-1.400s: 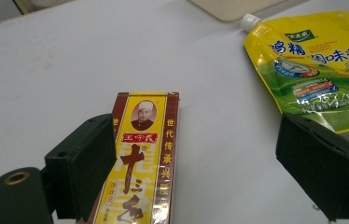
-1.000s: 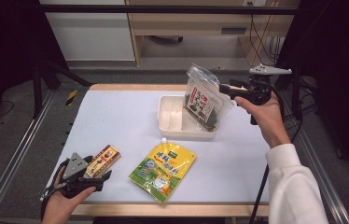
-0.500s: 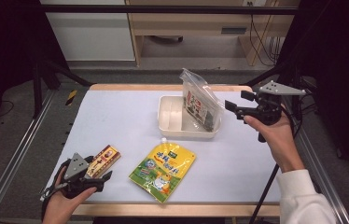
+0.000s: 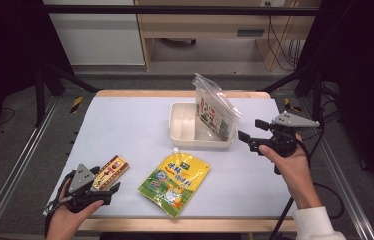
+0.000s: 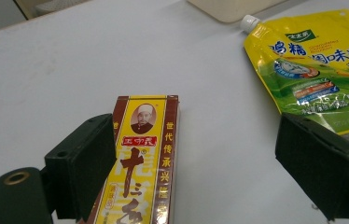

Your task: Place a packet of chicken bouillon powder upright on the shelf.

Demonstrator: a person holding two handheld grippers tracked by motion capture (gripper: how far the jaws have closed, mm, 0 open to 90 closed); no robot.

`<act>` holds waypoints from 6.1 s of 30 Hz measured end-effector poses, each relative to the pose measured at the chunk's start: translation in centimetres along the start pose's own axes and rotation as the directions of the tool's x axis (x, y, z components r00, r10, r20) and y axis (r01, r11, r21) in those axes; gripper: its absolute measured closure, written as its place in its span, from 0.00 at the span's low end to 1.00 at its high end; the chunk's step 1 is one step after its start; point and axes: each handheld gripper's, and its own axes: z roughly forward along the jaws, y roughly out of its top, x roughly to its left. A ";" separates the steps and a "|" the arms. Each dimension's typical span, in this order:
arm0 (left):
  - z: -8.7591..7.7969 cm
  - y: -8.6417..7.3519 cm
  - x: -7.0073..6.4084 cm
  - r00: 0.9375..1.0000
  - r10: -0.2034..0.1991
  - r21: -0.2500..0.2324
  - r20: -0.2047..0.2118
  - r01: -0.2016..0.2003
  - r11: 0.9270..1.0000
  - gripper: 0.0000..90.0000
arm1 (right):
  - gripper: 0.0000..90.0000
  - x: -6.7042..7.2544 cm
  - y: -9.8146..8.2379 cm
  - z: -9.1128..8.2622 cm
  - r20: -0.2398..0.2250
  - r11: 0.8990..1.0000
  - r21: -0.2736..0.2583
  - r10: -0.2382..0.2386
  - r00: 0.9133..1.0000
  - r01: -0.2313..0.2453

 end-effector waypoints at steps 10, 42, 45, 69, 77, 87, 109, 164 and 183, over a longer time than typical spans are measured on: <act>0.4 0.2 -1.0 1.000 0.027 0.001 0.007 -0.027 1.000 0.14 | 0.41 4.3 -2.5 0.8 0.026 0.997 0.074 -0.001 1.000 -0.001; 0.5 0.5 -0.4 0.999 0.032 -0.010 -0.024 -0.032 0.999 0.15 | 0.56 7.2 -10.2 11.4 0.007 0.948 0.299 0.113 0.994 -0.110; 0.6 0.6 -0.2 0.999 0.028 -0.010 -0.022 -0.029 1.000 0.15 | 0.54 6.9 -10.5 11.7 0.005 0.941 0.312 0.132 0.991 -0.127; 1.1 0.7 -0.7 0.998 0.057 0.016 -0.009 -0.057 0.998 0.15 | 0.63 6.6 -11.0 11.9 -0.031 0.930 0.328 0.184 0.982 -0.164; 1.2 0.7 -0.8 0.998 0.062 0.022 -0.004 -0.062 0.998 0.15 | 0.71 6.6 -10.5 11.2 -0.041 0.939 0.286 0.210 0.977 -0.190; 1.2 0.7 -0.9 0.998 0.069 0.027 -0.004 -0.069 0.997 0.15 | 0.83 6.6 -10.2 10.7 -0.061 0.939 0.255 0.254 0.965 -0.231; 1.4 1.1 -1.1 0.998 0.050 0.017 0.041 -0.051 0.999 0.16 | 1.00 8.1 -7.6 11.1 -0.086 0.945 0.307 0.147 0.985 -0.114; 0.5 13.7 0.0 0.928 0.315 0.040 0.199 -0.329 0.944 0.32 | 1.00 16.2 8.2 9.9 -0.352 0.856 0.200 -0.390 0.851 0.476; 3.3 16.2 -1.5 0.881 0.380 0.027 0.281 -0.403 0.915 0.53 | 1.00 17.0 8.2 9.2 -0.408 0.840 0.186 -0.406 0.818 0.510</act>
